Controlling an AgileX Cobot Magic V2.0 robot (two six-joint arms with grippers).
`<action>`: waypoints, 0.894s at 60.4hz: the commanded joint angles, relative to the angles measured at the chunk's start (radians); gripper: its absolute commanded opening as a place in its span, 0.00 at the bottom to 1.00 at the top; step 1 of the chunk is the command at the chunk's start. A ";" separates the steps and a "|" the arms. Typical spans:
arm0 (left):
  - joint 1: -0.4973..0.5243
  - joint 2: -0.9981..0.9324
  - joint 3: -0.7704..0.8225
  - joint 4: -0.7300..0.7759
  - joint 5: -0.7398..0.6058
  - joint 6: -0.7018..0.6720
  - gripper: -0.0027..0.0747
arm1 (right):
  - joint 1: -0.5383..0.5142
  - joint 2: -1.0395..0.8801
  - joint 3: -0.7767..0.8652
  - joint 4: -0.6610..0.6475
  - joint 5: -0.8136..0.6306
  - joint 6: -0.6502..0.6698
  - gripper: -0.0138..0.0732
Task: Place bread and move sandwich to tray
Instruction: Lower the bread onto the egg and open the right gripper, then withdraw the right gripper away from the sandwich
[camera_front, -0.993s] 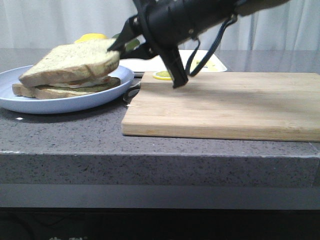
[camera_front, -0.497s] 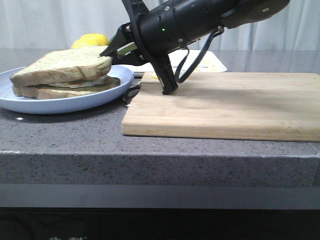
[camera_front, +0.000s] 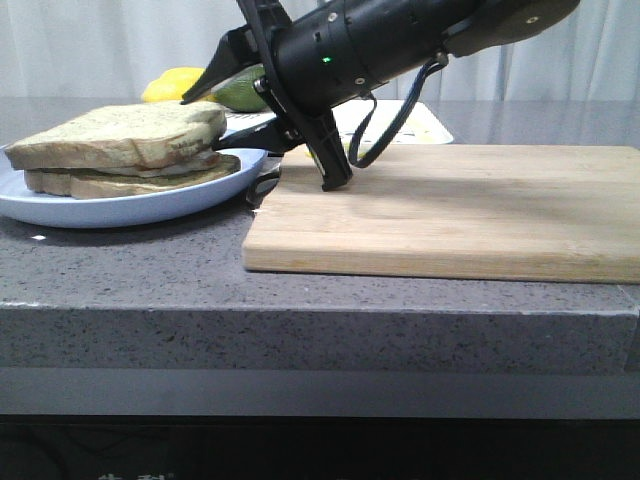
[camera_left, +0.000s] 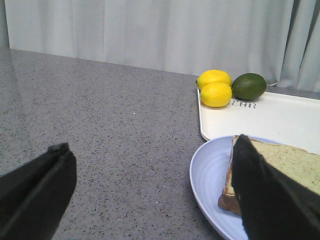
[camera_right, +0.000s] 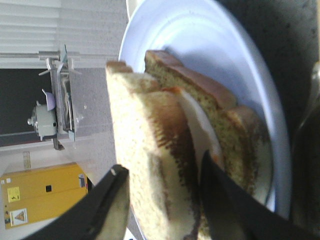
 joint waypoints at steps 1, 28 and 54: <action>-0.002 0.008 -0.040 -0.003 -0.081 -0.008 0.84 | -0.005 -0.064 -0.021 0.010 0.054 -0.016 0.62; -0.002 0.008 -0.040 -0.003 -0.081 -0.008 0.84 | -0.200 -0.396 0.220 -0.399 0.026 -0.016 0.61; -0.002 0.008 -0.040 -0.003 -0.081 -0.008 0.84 | -0.450 -0.818 0.262 -1.215 0.195 0.072 0.23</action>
